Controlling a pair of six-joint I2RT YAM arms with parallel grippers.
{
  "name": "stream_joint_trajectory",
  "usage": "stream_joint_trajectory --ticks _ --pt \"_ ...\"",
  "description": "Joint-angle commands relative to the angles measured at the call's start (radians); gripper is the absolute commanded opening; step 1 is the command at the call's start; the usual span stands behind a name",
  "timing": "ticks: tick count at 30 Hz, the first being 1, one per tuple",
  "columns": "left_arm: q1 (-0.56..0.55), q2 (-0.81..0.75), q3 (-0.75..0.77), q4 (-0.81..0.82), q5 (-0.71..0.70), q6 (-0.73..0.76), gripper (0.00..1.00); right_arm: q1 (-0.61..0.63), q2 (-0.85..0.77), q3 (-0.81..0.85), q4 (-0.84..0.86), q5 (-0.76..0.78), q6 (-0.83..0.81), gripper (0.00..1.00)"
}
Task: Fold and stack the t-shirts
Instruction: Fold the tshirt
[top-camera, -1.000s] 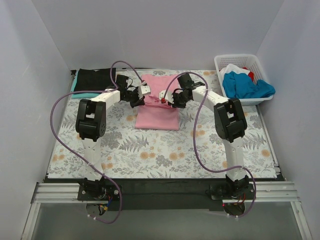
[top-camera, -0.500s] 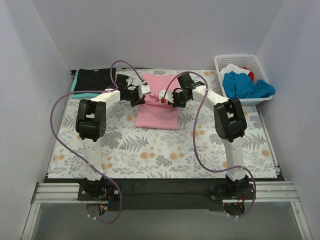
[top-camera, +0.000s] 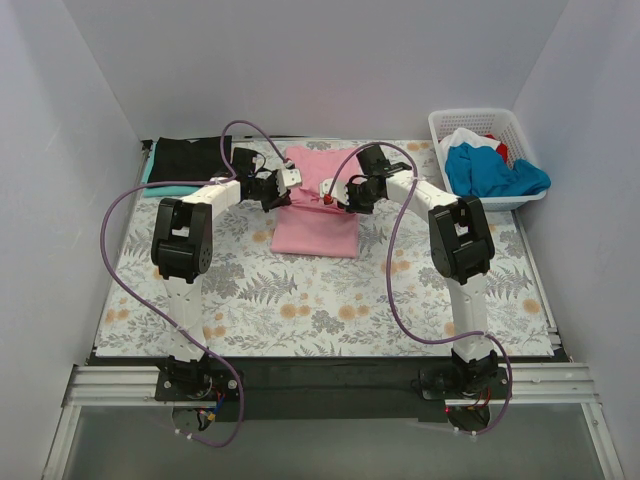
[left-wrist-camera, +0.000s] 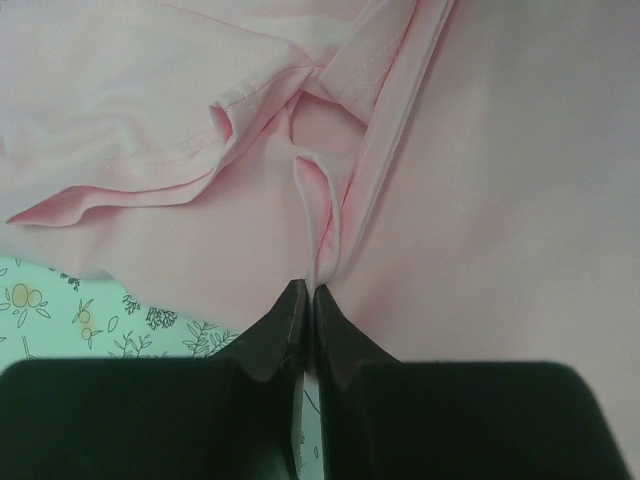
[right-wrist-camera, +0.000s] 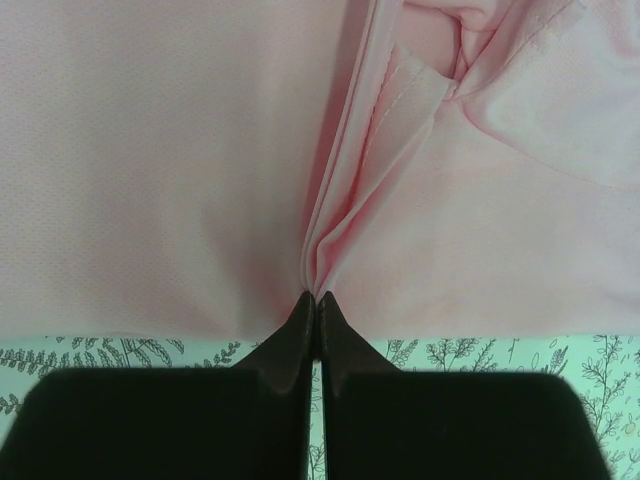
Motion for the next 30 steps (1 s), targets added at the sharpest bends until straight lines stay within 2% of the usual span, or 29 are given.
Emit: stream_joint_trajectory --ticks 1,2,3,5,6,7,9,10,14,16,17,22,25,27,30 --pt "0.004 -0.047 0.016 0.039 0.019 0.001 0.04 -0.008 -0.037 0.044 0.006 0.03 -0.04 0.01" --pt "0.004 -0.042 0.021 0.059 0.01 -0.015 0.16 -0.006 -0.035 0.05 0.009 0.048 -0.032 0.06" --pt "0.004 -0.038 0.028 0.071 -0.002 -0.076 0.2 -0.008 -0.035 0.06 0.014 0.059 -0.002 0.28" --pt "0.01 -0.03 0.071 0.088 -0.031 -0.151 0.26 -0.012 -0.035 0.107 0.02 0.079 0.038 0.42" --pt "0.017 -0.033 0.085 0.097 -0.033 -0.2 0.32 -0.014 -0.041 0.125 0.023 0.082 0.069 0.47" --pt "0.036 -0.038 0.099 0.108 -0.031 -0.308 0.4 -0.022 -0.046 0.142 0.024 0.085 0.125 0.63" --pt "0.056 -0.058 0.133 0.128 -0.045 -0.45 0.45 -0.029 -0.074 0.181 0.029 0.085 0.189 0.71" --pt "0.077 -0.07 0.137 0.125 -0.045 -0.572 0.45 -0.032 -0.083 0.188 0.029 0.087 0.266 0.71" --pt "0.094 -0.171 0.084 0.058 -0.022 -0.784 0.46 -0.035 -0.176 0.14 0.015 0.018 0.485 0.76" --pt "0.094 -0.229 0.01 0.031 0.077 -0.875 0.47 -0.034 -0.198 0.115 -0.006 -0.033 0.587 0.77" --pt "0.093 -0.245 -0.014 0.025 0.125 -0.982 0.47 -0.032 -0.204 0.103 -0.017 -0.094 0.694 0.77" --pt "0.056 -0.257 -0.209 0.074 0.364 -1.329 0.51 -0.028 -0.201 -0.021 -0.029 -0.358 0.992 0.77" --pt "0.009 -0.275 -0.309 0.195 0.378 -1.464 0.52 -0.019 -0.196 -0.135 0.059 -0.471 1.166 0.79" --pt "-0.01 -0.273 -0.373 0.29 0.377 -1.527 0.53 -0.011 -0.195 -0.202 0.199 -0.53 1.315 0.8" --pt "-0.039 -0.246 -0.421 0.352 0.372 -1.624 0.53 -0.002 -0.173 -0.276 0.329 -0.571 1.417 0.8"
